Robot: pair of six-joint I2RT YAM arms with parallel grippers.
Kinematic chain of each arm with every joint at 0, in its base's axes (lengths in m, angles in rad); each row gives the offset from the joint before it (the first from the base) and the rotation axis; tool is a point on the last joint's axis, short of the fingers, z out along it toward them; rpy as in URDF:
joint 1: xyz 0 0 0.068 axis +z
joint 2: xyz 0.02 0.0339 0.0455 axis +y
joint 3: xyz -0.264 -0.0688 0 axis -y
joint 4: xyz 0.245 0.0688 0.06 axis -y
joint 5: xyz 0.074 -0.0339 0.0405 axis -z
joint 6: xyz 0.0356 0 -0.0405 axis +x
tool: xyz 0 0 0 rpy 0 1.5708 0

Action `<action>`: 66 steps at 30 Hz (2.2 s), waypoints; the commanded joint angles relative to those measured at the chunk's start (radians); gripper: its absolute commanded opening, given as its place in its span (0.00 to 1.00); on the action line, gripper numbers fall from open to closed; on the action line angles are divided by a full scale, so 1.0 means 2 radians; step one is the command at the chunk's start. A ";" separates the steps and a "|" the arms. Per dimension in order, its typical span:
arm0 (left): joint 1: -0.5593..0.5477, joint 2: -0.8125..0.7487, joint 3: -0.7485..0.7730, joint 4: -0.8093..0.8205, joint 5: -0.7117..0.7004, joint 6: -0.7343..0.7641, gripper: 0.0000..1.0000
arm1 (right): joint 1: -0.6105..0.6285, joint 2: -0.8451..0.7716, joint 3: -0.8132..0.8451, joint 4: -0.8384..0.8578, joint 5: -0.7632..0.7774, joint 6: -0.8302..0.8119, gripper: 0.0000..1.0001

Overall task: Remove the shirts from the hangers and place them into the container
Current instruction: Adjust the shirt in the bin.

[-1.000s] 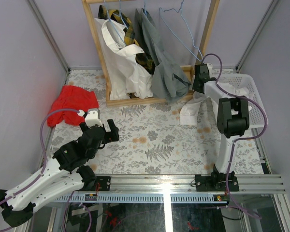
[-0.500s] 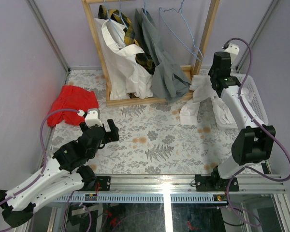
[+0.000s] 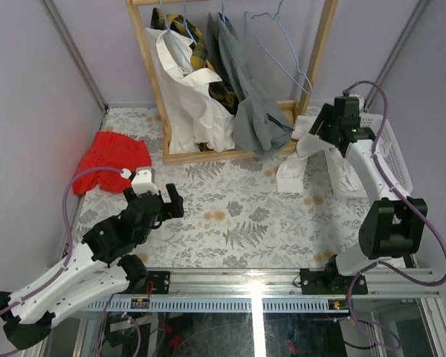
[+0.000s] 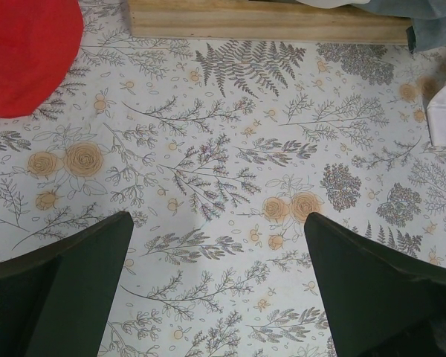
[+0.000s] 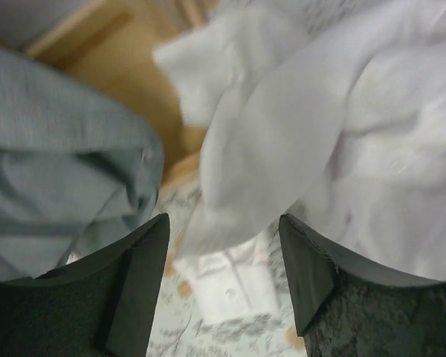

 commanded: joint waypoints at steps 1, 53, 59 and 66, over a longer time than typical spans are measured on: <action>0.003 0.001 0.000 0.030 0.001 0.007 1.00 | 0.038 -0.017 -0.046 0.002 -0.035 0.061 0.68; 0.007 -0.001 -0.001 0.031 0.001 0.007 1.00 | -0.124 0.075 0.047 -0.084 0.142 0.003 0.61; 0.007 -0.002 -0.001 0.031 0.000 0.008 1.00 | -0.123 -0.013 0.009 -0.074 0.060 0.030 0.69; 0.008 0.003 -0.001 0.031 0.003 0.009 1.00 | -0.122 -0.029 -0.084 -0.020 -0.091 0.117 0.71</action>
